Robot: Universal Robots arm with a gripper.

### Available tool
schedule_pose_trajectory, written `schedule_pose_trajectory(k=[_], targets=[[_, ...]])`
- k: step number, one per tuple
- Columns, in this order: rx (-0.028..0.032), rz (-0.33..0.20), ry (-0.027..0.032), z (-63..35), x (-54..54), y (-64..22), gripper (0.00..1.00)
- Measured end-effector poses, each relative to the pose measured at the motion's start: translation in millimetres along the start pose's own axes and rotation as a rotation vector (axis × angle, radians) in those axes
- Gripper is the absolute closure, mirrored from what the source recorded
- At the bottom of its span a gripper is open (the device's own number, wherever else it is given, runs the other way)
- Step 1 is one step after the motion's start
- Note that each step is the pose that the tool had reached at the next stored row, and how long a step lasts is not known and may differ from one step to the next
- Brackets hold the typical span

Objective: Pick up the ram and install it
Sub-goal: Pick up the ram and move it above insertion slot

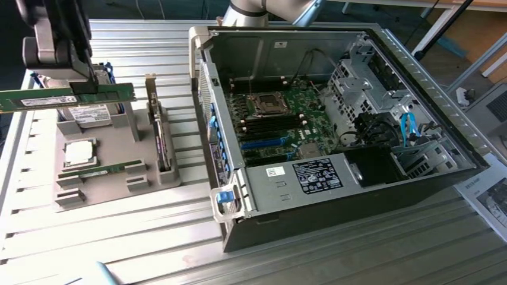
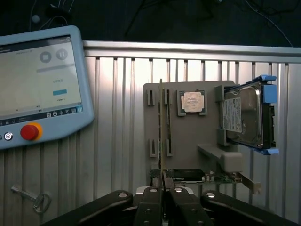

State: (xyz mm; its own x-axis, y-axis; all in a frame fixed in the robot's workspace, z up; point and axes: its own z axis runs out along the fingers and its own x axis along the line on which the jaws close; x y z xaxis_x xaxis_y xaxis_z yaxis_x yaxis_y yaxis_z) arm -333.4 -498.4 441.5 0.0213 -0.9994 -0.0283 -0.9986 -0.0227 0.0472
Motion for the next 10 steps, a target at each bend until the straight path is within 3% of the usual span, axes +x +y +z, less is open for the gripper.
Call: schedule_pose_trajectory(k=[10], targets=[[-0.0042, 0.0, -0.0001, -1.2, 0.5, -24.3, 0.88]])
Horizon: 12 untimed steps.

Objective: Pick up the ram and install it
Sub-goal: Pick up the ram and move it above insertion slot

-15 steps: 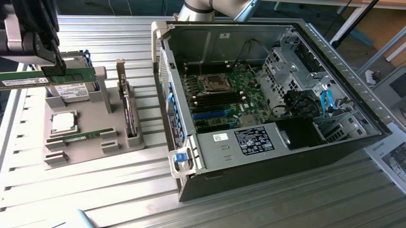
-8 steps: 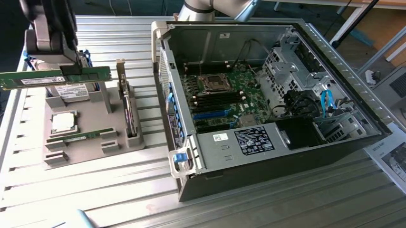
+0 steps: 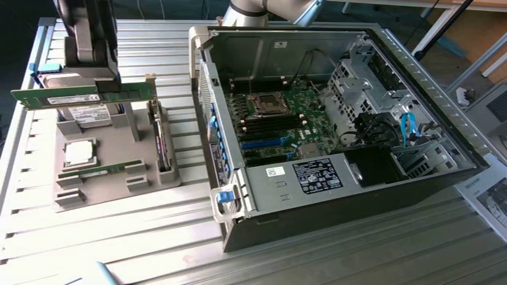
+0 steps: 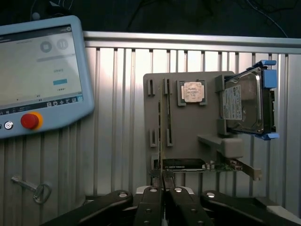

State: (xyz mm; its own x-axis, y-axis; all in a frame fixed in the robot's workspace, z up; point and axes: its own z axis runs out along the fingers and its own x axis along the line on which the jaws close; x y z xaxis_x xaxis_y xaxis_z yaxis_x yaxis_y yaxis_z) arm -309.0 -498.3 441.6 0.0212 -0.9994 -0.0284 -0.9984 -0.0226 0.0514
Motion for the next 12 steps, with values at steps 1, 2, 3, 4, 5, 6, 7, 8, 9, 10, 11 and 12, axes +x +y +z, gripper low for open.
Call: schedule_pose_trajectory(k=[1, 2, 3, 4, 5, 6, 7, 8, 9, 10, 11, 12], targets=[[-0.0004, 0.0, 0.0001, -0.1, 0.1, -2.3, 0.88], [-0.0007, 0.0, -0.0001, -0.2, 0.1, -4.6, 0.88], [-0.0012, 0.0, -0.0001, -0.3, 0.2, -7.0, 0.88], [-0.0015, 0.0, -0.0001, -0.4, 0.2, -9.3, 0.88], [-0.002, 0.0, -0.0001, -0.6, 0.2, -11.6, 0.88], [-0.0024, 0.0, -0.0001, -0.7, 0.3, -14.1, 0.88], [-0.0029, 0.0, -0.0001, -0.8, 0.3, -16.4, 0.88], [-0.0033, 0.0, -0.0002, -0.9, 0.4, -18.8, 0.88], [-0.0039, 0.0, 0.0, -1.1, 0.4, -21.1, 0.88], [-0.0042, 0.0, -0.0001, -1.2, 0.5, -23.5, 0.88], [-0.0047, 0.0, -0.0001, -1.4, 0.6, -26.0, 0.88], [-0.0051, 0.0, -0.0001, -1.5, 0.6, -28.1, 0.88]])
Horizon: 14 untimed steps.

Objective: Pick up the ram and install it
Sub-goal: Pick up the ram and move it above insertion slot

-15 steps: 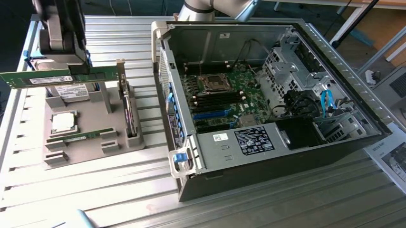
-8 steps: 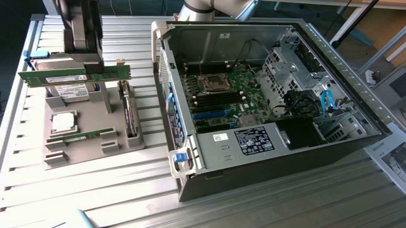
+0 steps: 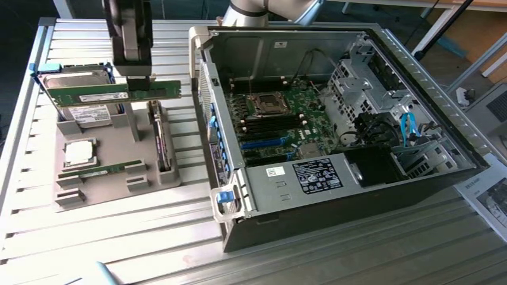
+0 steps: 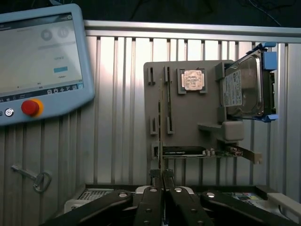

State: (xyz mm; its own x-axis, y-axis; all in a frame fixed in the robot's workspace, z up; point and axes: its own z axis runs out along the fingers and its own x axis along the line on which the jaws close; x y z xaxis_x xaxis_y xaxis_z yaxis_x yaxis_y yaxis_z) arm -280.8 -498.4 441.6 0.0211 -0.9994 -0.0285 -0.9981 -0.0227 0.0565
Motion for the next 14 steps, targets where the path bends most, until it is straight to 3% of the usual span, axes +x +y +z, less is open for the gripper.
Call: schedule_pose_trajectory(k=[14], targets=[[-0.011, 0.0, -0.0003, -2.9, 1.0, -50.3, 0.88]])
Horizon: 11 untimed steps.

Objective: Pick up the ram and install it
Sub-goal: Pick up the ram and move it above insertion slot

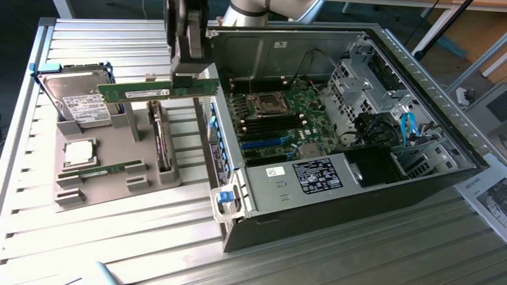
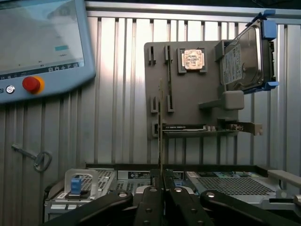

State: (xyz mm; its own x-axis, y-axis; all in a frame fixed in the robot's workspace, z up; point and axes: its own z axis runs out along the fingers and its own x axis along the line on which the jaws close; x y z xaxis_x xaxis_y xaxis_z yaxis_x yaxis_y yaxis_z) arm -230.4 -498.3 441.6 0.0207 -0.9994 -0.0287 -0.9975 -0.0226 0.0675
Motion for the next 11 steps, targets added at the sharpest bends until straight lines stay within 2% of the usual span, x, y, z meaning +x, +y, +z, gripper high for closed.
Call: schedule_pose_trajectory(k=[7, 11], targets=[[-0.0038, 0.0, -0.0001, -1.3, 0.4, -19.0, 0.88], [-0.0069, 0.0, -0.0002, -2.3, 0.7, -33.2, 0.88]])
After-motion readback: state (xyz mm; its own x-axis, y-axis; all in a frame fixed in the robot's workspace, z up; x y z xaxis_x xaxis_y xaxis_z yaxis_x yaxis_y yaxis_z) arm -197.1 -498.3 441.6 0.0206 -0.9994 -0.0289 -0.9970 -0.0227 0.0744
